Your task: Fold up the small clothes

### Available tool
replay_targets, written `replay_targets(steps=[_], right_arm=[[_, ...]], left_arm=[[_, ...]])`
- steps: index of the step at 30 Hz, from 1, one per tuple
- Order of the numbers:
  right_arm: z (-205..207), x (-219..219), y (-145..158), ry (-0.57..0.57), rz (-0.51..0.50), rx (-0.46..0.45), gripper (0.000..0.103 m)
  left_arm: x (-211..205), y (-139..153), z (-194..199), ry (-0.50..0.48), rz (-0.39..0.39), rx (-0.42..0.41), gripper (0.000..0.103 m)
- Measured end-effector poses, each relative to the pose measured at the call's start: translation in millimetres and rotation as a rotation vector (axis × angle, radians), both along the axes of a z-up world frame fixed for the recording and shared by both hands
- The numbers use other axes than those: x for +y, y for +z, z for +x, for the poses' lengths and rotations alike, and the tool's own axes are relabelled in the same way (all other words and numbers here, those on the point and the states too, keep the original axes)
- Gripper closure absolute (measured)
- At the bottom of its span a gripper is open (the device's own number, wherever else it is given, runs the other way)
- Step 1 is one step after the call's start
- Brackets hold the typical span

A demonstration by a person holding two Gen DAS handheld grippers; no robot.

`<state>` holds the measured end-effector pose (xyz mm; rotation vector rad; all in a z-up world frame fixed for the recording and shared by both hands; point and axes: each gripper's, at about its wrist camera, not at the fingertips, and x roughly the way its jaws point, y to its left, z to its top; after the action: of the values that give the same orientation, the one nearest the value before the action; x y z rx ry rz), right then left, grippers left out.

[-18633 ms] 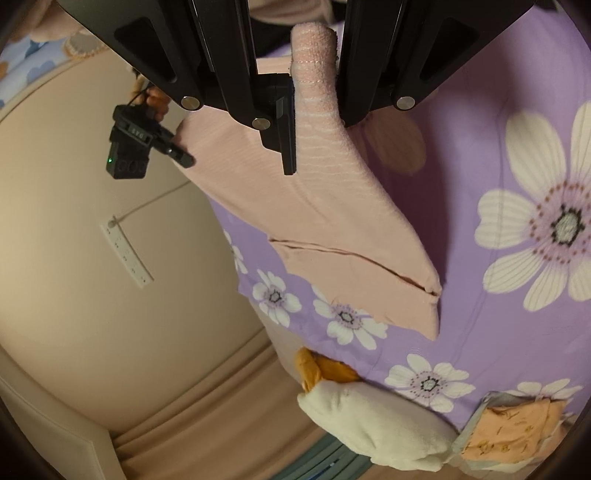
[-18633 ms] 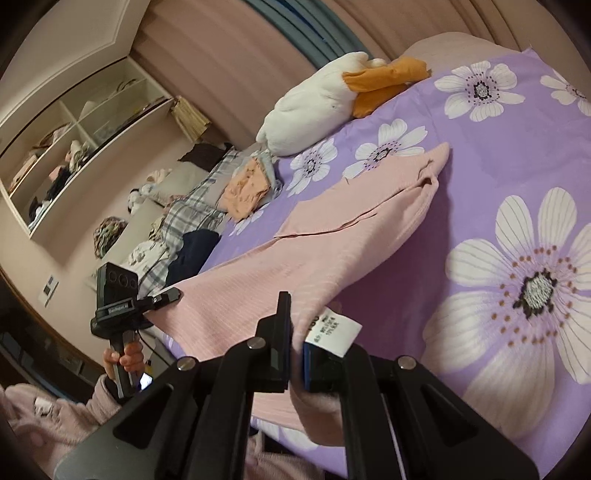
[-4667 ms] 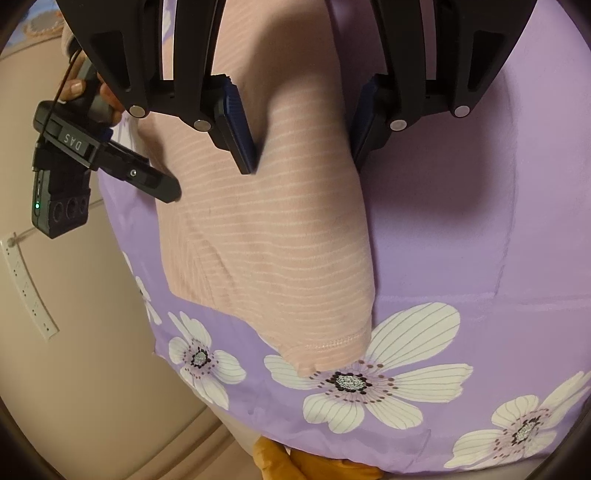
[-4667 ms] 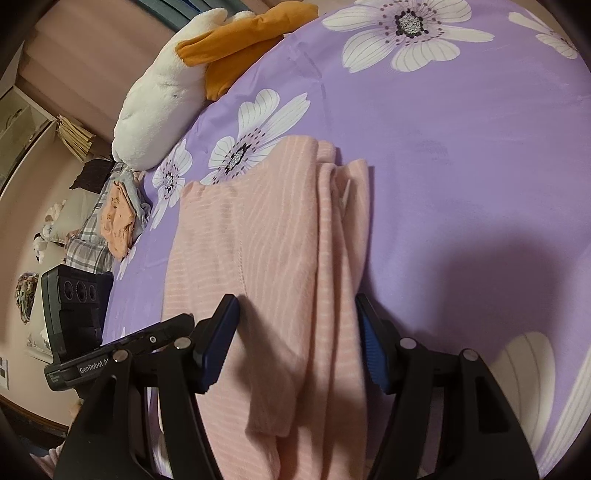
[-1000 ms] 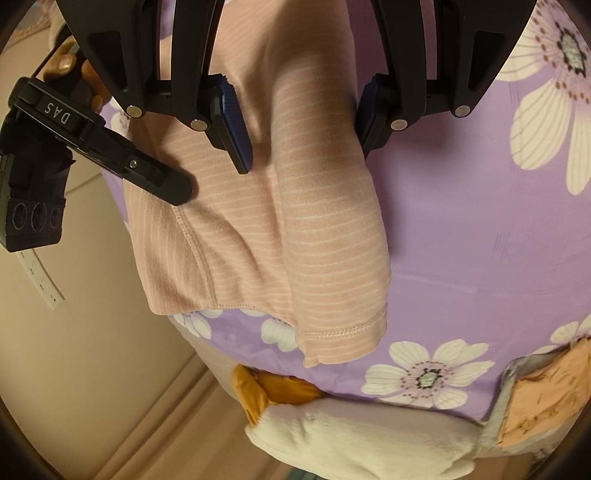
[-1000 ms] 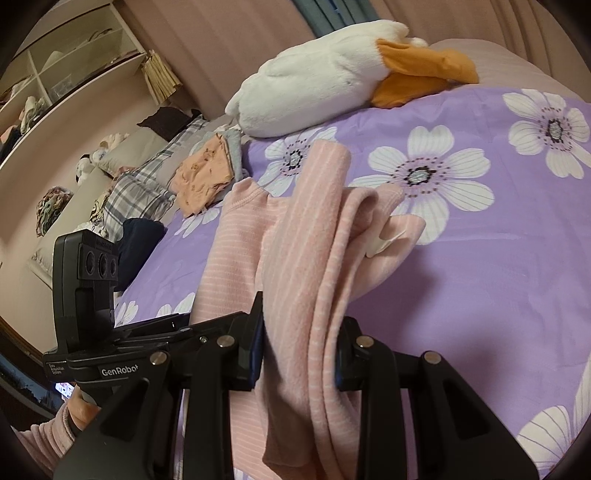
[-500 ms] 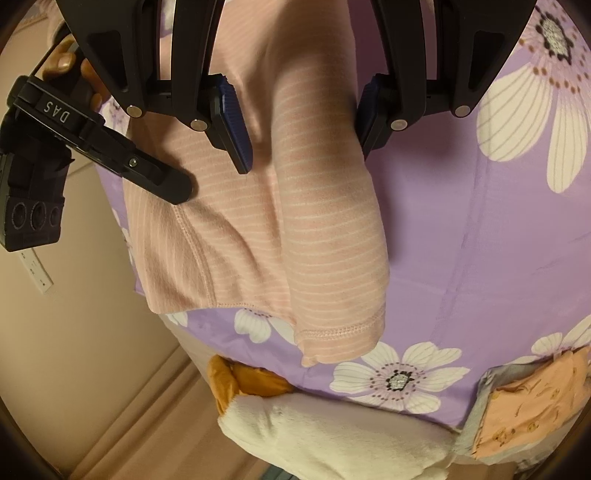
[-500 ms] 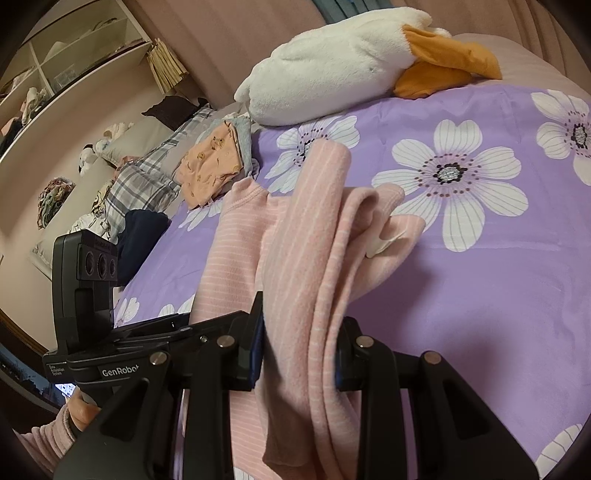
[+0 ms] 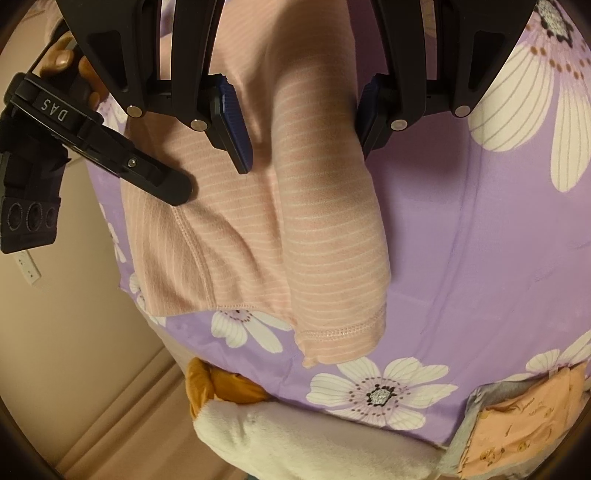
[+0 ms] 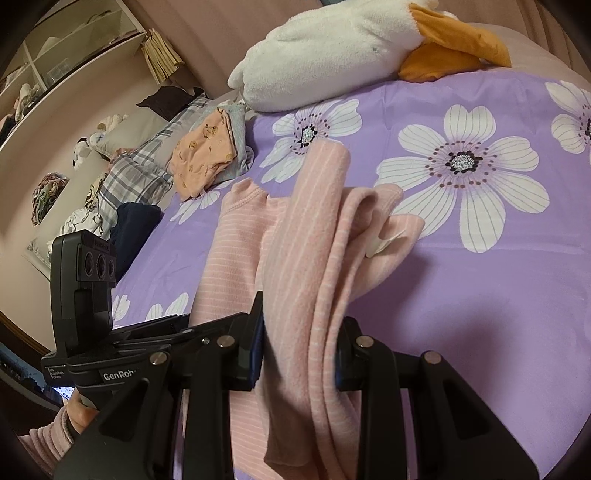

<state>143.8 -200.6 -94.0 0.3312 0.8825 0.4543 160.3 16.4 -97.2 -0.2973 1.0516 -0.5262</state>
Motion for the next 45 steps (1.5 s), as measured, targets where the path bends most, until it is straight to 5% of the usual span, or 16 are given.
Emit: replay_targets(steps=[45], right_arm=[[30.6,-27.3,-54.1,-0.068,0.071,0.142,0.072]], left_arm=[[-5.1,-22.9,13.3,0.006,0.069,0.039,0.052]])
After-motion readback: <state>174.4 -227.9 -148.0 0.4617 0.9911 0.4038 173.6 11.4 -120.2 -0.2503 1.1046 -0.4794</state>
